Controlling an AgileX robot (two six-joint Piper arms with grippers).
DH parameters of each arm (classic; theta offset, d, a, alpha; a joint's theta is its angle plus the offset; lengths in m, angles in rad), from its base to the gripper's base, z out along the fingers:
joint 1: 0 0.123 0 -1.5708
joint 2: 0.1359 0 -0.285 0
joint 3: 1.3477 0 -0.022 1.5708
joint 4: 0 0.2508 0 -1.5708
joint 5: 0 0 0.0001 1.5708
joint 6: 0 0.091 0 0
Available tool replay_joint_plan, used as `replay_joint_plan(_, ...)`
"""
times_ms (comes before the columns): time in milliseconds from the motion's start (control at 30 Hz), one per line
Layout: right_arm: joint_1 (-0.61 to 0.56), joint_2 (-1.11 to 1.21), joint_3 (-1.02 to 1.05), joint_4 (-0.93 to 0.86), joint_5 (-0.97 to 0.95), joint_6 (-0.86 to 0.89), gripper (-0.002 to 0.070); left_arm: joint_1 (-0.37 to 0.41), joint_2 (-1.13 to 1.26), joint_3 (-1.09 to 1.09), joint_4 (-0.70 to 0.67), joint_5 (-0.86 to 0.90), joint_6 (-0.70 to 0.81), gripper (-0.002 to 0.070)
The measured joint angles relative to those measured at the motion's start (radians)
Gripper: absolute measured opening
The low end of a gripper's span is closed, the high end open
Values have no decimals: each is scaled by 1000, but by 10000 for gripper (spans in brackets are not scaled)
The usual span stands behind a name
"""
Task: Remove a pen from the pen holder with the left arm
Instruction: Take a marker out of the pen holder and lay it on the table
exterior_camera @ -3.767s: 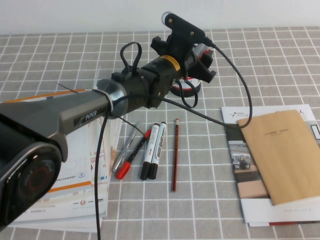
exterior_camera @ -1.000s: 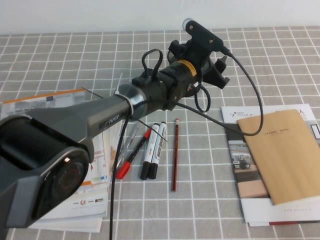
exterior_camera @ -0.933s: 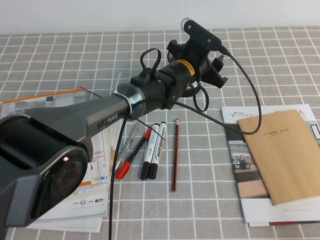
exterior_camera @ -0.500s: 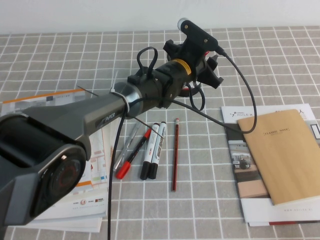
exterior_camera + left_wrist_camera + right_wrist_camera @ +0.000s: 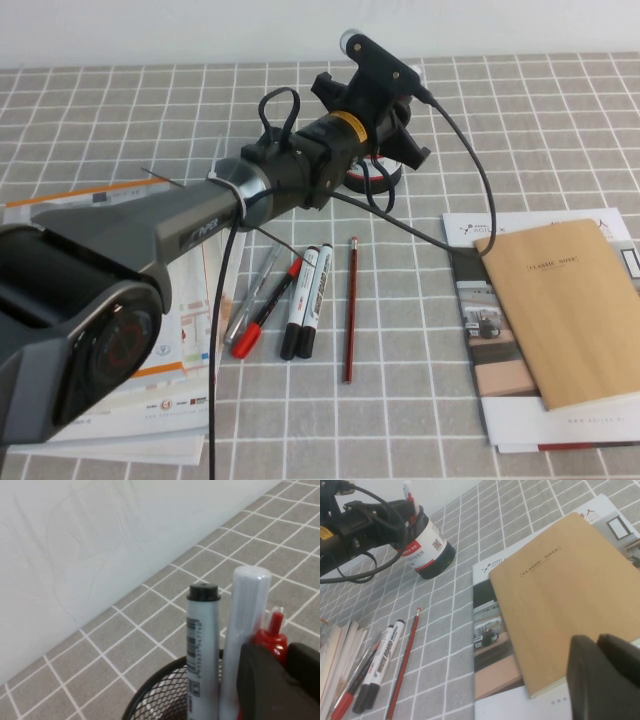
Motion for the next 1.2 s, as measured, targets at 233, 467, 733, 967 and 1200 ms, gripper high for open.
replay_joint_plan(233,0,0,0,0,0,0,-13,2,-5,-4,0,22,4,43)
replay_joint_plan(467,0,0,0,0,0,0,-13,3,-74,-9,0,123,4,35)
replay_joint_plan(733,0,0,0,0,0,0,-13,3,-211,-9,29,255,2,34)
replay_joint_plan(967,0,0,0,0,0,0,-13,3,-351,-9,41,346,2,32)
replay_joint_plan(1200,0,0,0,0,0,0,-13,3,-517,-13,39,677,-13,32)
